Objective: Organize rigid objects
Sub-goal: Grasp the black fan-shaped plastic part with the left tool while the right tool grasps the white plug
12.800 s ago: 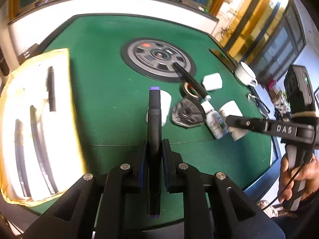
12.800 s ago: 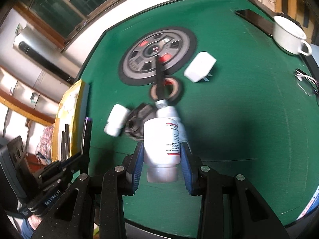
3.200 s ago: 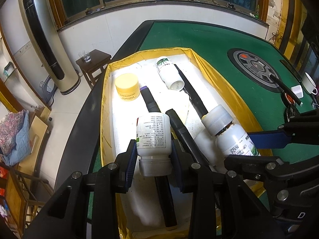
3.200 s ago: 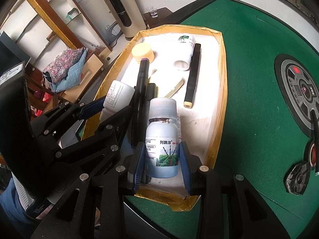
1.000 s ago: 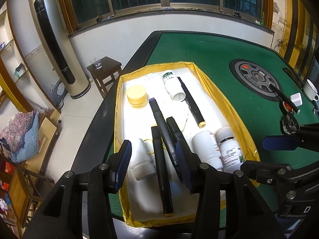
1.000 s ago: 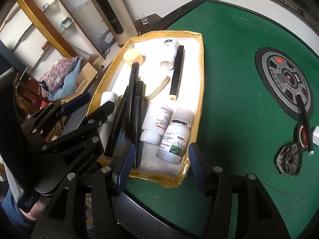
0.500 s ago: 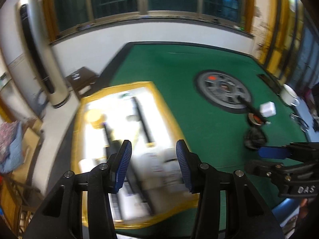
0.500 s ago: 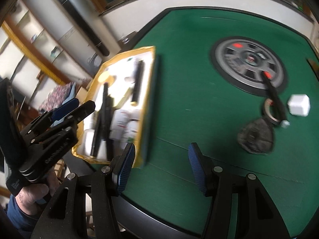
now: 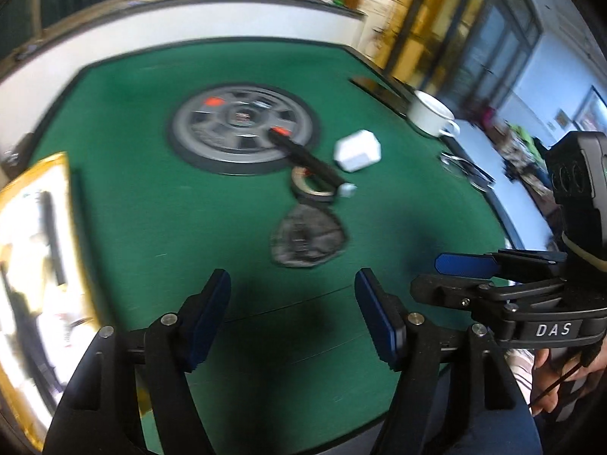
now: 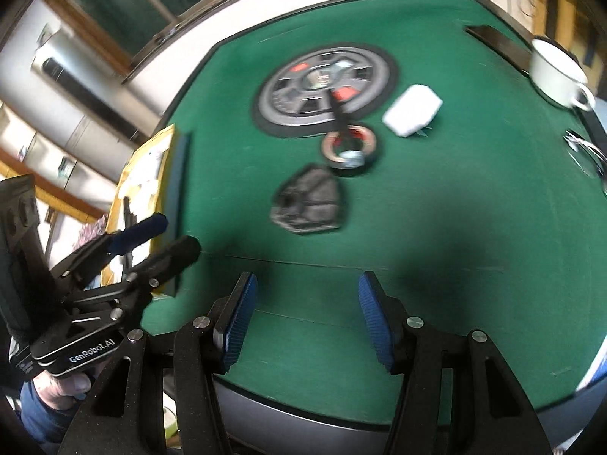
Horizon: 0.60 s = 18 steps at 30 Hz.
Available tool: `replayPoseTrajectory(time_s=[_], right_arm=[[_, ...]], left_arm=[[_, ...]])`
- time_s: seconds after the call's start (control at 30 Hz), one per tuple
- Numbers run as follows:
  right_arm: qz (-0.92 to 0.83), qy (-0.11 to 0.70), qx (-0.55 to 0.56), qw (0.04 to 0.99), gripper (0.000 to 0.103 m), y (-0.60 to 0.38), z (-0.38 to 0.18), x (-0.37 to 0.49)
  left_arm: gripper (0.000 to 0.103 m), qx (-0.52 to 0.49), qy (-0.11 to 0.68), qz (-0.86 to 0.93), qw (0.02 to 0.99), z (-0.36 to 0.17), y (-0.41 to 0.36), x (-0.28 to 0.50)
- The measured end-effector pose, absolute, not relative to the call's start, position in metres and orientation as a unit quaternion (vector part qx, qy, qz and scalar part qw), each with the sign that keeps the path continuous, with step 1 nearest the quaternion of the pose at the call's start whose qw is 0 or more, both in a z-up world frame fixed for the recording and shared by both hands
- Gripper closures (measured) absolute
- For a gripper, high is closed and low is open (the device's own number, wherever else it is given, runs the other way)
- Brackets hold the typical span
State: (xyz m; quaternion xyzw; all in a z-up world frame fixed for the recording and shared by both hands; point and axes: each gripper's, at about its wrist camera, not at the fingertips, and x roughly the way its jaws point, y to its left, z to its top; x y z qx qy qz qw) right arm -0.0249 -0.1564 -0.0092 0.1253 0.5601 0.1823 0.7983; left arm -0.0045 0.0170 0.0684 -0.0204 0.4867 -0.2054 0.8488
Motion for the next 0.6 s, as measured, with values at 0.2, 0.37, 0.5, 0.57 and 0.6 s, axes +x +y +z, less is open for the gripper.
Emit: replayPoseTrajectory(time_s=[0.2, 0.37, 0.5, 0.57, 0.6], right_arm=[[0.157, 0.559, 0.138, 0.802, 0.052, -0.197, -0.009, -0.029], [0.135, 0.563, 0.147, 0.802, 0.052, -0.228, -0.013, -0.03], [0.123, 0.565, 0.149, 0.802, 0.052, -0.245, -0.015, -0.031], [0.12, 0.566, 0.151, 0.801, 0.052, -0.25, -0.016, -0.029], [0.12, 0.567, 0.151, 0.801, 0.052, -0.251, -0.017, -0.028]], left_arm=[[0.031, 0.049, 0.512, -0.243, 0.822, 0.051, -0.028, 0.02], [0.031, 0.086, 0.528, -0.241, 0.81, 0.029, -0.041, 0.041], [0.031, 0.104, 0.522, -0.252, 0.808, 0.015, -0.047, 0.051], [0.034, 0.096, 0.515, -0.251, 0.814, 0.011, -0.047, 0.051], [0.035, 0.094, 0.513, -0.243, 0.818, 0.01, -0.047, 0.05]])
